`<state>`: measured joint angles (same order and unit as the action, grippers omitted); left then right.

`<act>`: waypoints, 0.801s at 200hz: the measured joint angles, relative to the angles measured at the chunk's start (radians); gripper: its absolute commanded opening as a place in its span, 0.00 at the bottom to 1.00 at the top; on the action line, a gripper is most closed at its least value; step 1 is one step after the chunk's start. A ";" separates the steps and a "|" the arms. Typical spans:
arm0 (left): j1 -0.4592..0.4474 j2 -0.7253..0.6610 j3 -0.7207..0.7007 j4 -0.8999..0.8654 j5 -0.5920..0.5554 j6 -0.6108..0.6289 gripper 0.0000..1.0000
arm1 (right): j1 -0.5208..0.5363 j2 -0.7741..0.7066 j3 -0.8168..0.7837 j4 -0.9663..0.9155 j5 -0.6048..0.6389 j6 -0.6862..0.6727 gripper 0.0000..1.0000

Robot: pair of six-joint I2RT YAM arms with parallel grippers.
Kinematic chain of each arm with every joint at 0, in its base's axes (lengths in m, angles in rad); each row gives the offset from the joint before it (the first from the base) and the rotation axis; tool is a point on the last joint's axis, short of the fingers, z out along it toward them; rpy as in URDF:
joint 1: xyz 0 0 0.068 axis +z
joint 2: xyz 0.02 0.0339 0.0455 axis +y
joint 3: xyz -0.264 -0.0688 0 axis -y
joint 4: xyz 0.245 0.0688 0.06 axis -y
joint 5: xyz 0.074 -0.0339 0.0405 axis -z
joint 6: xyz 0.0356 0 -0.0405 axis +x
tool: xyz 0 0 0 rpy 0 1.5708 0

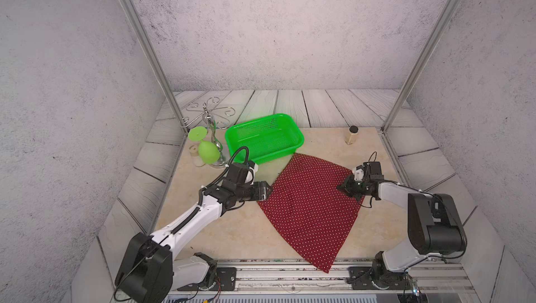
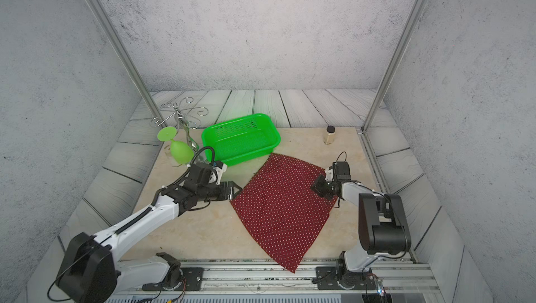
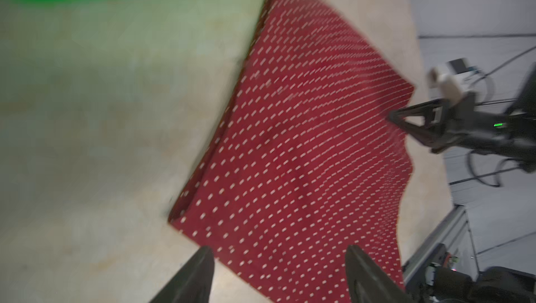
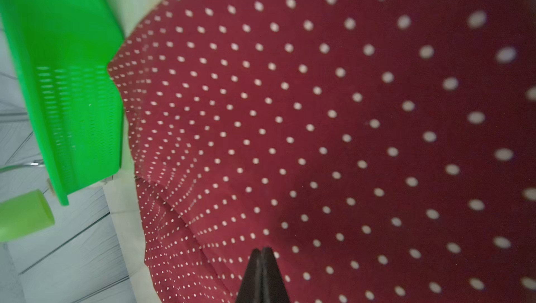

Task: Roll up the skirts
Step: Adjust the skirt at the center of the board.

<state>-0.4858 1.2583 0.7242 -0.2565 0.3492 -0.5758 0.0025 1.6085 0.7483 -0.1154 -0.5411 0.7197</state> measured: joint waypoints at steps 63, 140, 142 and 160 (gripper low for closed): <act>0.090 0.046 0.001 -0.017 -0.057 -0.057 0.75 | 0.000 0.224 0.272 -0.140 0.098 0.044 0.11; 0.130 -0.033 -0.027 -0.052 0.125 -0.269 0.59 | 0.195 -0.243 0.212 -0.325 0.220 -0.317 0.56; 0.130 -0.037 -0.034 -0.050 0.127 -0.283 0.59 | 0.219 -0.271 0.206 -0.330 0.219 -0.325 0.56; 0.123 -0.051 -0.097 -0.032 0.129 -0.383 0.59 | 0.459 -0.492 0.141 -0.356 0.229 -0.373 0.56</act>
<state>-0.3626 1.2072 0.6277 -0.2882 0.4782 -0.9585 0.4614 1.1168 0.8894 -0.4713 -0.3122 0.3466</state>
